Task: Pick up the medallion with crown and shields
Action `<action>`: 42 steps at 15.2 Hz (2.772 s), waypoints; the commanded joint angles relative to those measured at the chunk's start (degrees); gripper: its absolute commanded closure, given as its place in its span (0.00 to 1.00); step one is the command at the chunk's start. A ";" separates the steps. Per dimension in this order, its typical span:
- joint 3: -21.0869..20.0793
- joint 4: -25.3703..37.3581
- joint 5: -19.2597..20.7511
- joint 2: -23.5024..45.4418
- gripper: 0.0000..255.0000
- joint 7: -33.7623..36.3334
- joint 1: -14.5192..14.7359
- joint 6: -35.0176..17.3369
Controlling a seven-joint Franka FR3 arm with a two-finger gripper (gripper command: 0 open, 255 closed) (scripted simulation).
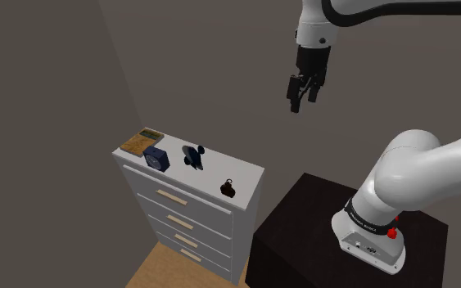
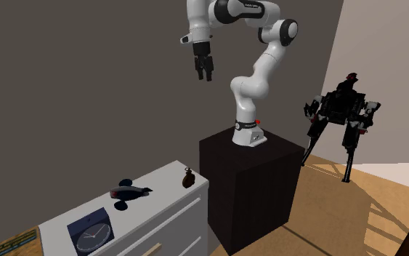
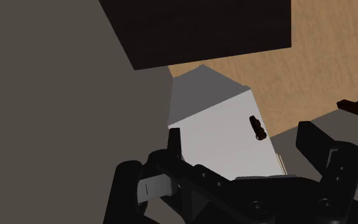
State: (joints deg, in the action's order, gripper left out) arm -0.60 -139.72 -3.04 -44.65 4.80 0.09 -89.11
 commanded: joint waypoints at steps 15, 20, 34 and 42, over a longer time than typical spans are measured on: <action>-6.10 -9.24 -5.08 19.51 0.00 3.62 3.25 -30.07; -8.17 -8.35 -5.96 30.32 0.00 4.91 4.19 -40.52; -10.36 0.43 -2.96 57.76 0.00 9.53 6.49 -60.18; -9.99 0.65 -2.39 61.30 1.00 9.63 6.74 -63.47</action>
State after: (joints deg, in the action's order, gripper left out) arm -10.60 -139.08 -5.44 16.58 14.42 6.83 -152.52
